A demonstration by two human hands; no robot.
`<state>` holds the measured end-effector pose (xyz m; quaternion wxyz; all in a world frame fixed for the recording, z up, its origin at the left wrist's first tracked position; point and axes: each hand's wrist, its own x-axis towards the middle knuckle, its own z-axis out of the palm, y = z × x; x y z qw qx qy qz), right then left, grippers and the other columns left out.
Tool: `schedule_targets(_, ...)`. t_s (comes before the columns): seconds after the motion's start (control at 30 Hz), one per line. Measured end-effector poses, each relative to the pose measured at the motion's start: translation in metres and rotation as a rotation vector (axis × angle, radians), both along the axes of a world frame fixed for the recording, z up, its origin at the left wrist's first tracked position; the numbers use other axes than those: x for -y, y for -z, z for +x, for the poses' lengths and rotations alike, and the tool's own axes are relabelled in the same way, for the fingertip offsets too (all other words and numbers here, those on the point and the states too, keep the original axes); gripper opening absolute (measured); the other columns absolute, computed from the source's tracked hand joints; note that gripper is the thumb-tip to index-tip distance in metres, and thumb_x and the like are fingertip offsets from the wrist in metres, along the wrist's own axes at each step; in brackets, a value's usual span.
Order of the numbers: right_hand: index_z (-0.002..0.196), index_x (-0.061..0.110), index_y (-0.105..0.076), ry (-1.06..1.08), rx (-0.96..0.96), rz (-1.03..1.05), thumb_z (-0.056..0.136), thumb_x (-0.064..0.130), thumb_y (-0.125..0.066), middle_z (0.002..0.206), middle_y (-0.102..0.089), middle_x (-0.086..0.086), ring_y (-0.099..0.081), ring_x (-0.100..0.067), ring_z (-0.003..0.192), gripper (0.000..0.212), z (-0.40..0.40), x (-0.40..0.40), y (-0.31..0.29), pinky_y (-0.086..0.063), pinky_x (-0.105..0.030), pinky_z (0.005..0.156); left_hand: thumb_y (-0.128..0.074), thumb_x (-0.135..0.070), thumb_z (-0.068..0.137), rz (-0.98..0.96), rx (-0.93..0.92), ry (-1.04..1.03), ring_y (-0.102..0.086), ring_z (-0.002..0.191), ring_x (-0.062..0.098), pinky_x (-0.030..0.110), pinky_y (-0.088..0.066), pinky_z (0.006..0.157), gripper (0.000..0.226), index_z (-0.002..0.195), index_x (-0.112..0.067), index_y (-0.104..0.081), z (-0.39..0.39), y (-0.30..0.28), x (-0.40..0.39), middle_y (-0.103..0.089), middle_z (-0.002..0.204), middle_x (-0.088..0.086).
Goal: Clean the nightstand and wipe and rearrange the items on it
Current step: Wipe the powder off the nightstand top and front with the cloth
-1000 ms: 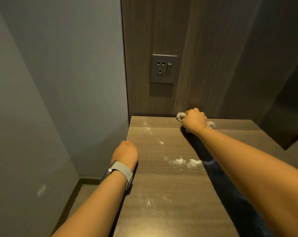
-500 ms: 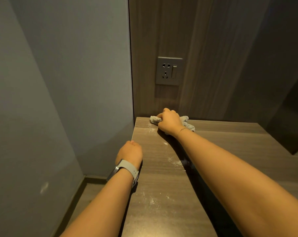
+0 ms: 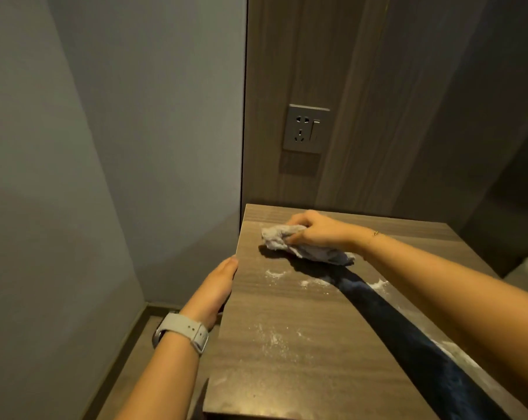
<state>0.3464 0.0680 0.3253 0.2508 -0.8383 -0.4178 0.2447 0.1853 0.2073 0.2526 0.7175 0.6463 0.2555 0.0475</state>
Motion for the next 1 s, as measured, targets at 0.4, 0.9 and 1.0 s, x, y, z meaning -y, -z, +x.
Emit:
schedule_targets(0.4, 0.124, 0.017, -0.061, 0.142, 0.530, -0.056, 0.092, 0.014, -0.049, 0.113, -0.048, -0.007, -0.048, -0.027, 0.101, 0.035, 0.041, -0.083, 0.044, -0.046, -0.041, 0.088, -0.037, -0.030, 0.100, 0.251, 0.130, -0.105, -0.052, 0.075, -0.011, 0.012, -0.039, 0.062, 0.034, 0.079, -0.043, -0.059, 0.009, 0.014, 0.001, -0.058, 0.079, -0.029)
schedule_targets(0.9, 0.126, 0.014, -0.059, 0.251, 0.468, -0.066, 0.092, 0.011, -0.051, 0.118, -0.054, -0.009, -0.056, -0.028, 0.103, 0.036, 0.051, -0.108, 0.045, -0.050, -0.036, 0.087, -0.035, -0.026, 0.101, 0.272, 0.167, -0.091, -0.052, 0.070, -0.011, 0.008, -0.038, 0.059, 0.035, 0.076, -0.041, -0.055, 0.006, 0.015, -0.001, -0.055, 0.076, -0.026)
schedule_targets(1.0, 0.122, 0.016, -0.060, 0.074, 0.457, -0.033, 0.093, 0.015, -0.053, 0.110, -0.051, -0.006, -0.051, -0.022, 0.099, 0.030, 0.018, -0.078, 0.043, -0.046, -0.033, 0.081, -0.037, -0.026, 0.101, 0.277, 0.170, -0.094, -0.053, 0.071, -0.009, 0.011, -0.041, 0.061, 0.033, 0.077, -0.039, -0.056, 0.006, 0.015, 0.000, -0.056, 0.078, -0.024)
